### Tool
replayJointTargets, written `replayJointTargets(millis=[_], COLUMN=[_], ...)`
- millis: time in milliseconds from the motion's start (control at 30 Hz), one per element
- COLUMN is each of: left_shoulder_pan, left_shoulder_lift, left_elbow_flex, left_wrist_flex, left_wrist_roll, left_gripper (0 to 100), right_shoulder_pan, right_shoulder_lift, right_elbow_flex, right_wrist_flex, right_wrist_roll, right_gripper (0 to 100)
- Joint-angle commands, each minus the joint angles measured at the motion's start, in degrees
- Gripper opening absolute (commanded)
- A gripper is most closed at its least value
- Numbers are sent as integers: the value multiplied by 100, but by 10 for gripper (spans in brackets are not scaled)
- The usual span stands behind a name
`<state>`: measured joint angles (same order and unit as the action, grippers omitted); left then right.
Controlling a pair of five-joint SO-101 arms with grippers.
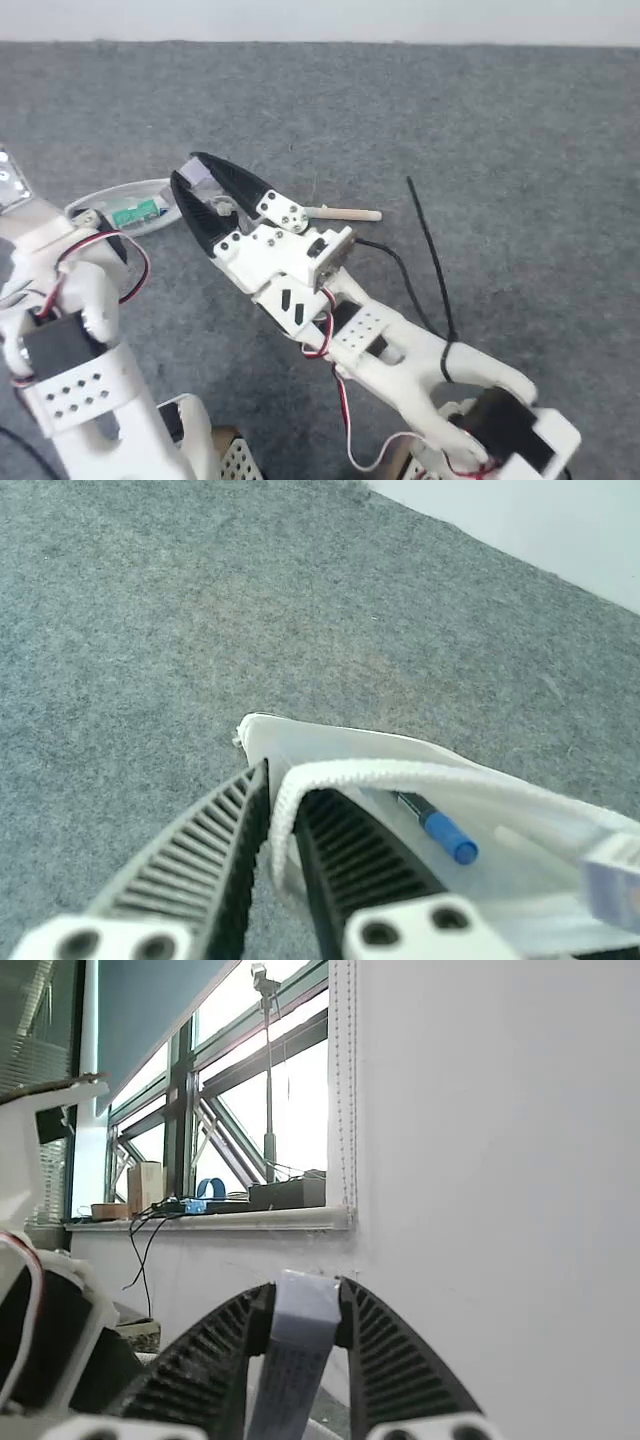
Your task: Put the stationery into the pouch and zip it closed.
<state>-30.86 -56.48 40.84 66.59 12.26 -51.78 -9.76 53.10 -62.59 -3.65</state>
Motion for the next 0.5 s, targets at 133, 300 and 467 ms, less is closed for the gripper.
replayJointTargets(millis=[133,300,467], left_shoulder_pan=[53,53,44], left_shoulder_lift=[0,0,0], left_elbow_flex=[-22,-13,-13], left_wrist_flex=[-237,-237,-237], left_wrist_roll=[79,79,70], left_gripper=[13,13,13], right_shoulder_pan=[-207,-426,-444], right_shoulder_lift=[259,549,840], right_elbow_flex=[-501,-501,-519], right_wrist_flex=[-127,-127,-171], right_wrist_roll=[114,132,712], right_gripper=[6,6,6])
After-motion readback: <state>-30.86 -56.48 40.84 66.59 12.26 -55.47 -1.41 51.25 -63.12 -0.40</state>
